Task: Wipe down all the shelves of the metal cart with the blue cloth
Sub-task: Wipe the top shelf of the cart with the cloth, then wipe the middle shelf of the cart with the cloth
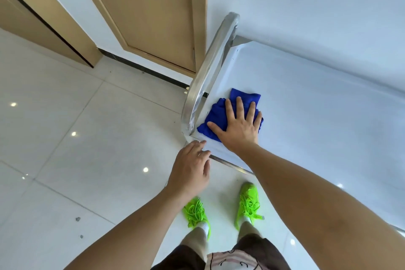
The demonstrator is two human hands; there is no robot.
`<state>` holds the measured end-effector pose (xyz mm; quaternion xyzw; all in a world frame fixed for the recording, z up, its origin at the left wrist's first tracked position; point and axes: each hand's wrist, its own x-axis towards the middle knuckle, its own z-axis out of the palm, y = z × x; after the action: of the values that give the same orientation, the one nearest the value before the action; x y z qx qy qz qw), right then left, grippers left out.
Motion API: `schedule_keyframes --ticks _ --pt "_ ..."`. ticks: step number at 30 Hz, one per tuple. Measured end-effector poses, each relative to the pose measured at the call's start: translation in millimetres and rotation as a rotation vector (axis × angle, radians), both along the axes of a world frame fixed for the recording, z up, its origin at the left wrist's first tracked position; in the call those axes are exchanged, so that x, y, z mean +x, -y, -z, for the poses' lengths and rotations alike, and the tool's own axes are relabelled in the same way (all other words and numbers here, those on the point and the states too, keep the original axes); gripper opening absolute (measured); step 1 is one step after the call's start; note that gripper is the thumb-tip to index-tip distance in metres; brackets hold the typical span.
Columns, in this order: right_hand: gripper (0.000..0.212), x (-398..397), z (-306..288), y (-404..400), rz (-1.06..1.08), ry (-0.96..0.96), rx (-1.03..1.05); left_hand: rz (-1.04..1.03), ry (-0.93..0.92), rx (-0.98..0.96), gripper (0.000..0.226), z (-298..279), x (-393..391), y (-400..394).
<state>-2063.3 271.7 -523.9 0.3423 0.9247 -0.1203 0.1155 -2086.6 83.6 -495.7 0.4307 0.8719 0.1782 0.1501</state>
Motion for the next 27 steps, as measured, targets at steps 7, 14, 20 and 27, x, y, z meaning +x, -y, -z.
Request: schedule_keyframes --ticks 7,14,20,27 --pt "0.104 39.3 -3.6 38.9 -0.054 0.013 -0.011 -0.093 0.012 0.026 0.017 1.7 13.9 42.6" --pt "0.079 93.5 -2.8 72.0 -0.102 -0.196 0.045 -0.125 -0.021 0.015 0.028 12.5 42.7 63.3" --pt "0.068 149.5 8.4 103.8 -0.093 -0.378 0.000 -0.087 -0.045 0.013 0.037 32.1 75.8 67.2" --pt "0.051 182.1 75.4 112.7 0.031 -0.387 -0.068 -0.029 -0.093 0.003 0.049 95.1 82.6 57.7"
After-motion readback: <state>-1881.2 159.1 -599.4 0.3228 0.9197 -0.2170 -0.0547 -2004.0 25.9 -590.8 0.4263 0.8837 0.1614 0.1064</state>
